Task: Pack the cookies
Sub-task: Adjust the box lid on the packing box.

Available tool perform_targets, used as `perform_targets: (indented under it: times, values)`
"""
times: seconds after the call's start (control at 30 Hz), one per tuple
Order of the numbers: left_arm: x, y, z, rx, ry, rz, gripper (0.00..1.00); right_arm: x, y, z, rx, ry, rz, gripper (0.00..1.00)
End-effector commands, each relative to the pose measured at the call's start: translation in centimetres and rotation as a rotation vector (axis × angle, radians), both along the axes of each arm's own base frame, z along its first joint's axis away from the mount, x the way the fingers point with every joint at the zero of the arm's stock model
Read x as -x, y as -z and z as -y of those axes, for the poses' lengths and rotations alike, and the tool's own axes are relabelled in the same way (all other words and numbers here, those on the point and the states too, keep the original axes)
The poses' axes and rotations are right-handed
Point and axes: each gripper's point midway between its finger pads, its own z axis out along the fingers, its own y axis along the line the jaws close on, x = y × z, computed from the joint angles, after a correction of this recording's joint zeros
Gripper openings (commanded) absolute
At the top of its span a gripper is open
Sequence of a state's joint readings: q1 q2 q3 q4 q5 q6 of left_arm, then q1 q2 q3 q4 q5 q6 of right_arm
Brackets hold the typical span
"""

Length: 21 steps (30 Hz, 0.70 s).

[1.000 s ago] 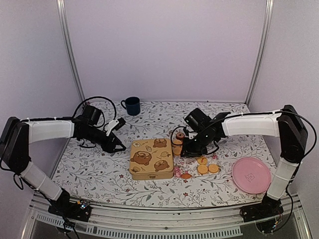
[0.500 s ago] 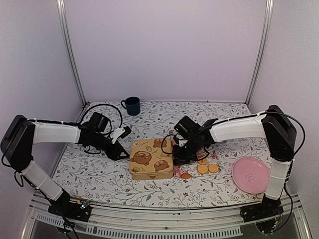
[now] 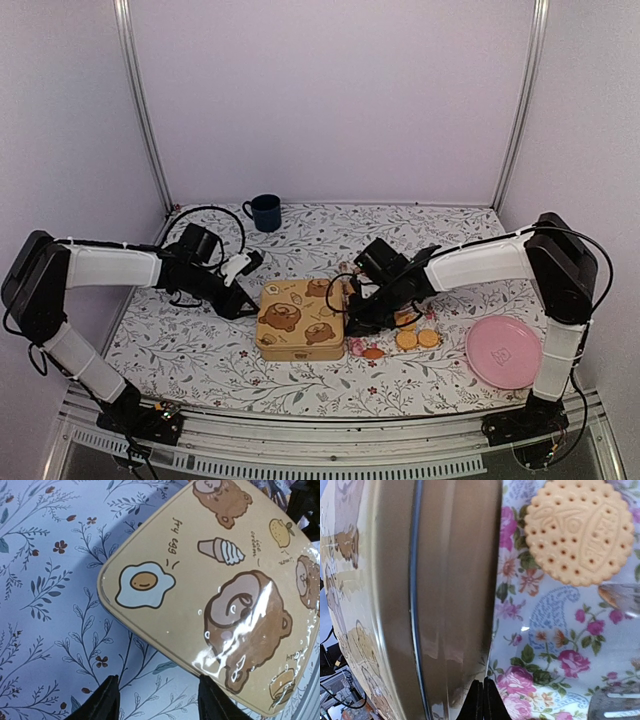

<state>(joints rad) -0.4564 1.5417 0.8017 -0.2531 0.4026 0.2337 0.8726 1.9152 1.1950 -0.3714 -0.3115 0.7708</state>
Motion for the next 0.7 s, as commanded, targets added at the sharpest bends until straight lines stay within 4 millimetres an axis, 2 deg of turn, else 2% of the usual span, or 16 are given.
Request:
perform_targets:
  times: [0.0,0.17,0.2,0.27,0.43,0.57,0.67]
  values:
    - [-0.4,-0.4,1.5,0.025,0.028,0.007,0.54,-1.3,-2.5,3.7,0.088,0.071,0.083,0.02]
    - [-0.3,-0.7,2.3,0.031,0.049,0.012,0.54,-2.3,-5.2,6.0,0.155,0.118,0.165,0.02]
    - [-0.3,-0.8,2.5,0.033,0.052,0.014,0.54,-2.9,-6.5,5.4,0.130,0.122,0.190,0.02]
    - [-0.3,-0.9,2.7,0.030,0.059,0.023,0.54,-3.1,-7.6,4.4,0.077,0.105,0.205,0.02]
    - [-0.3,-0.9,2.8,0.023,0.065,0.021,0.54,-2.1,-9.7,-0.5,-0.111,0.013,0.217,0.02]
    - [-0.2,-1.2,2.7,0.023,0.065,0.025,0.54,-0.9,-10.2,-3.9,-0.218,-0.064,0.201,0.02]
    - [-0.1,-1.5,2.8,0.032,0.068,0.023,0.54,-0.4,-9.3,-4.6,-0.240,-0.081,0.174,0.01]
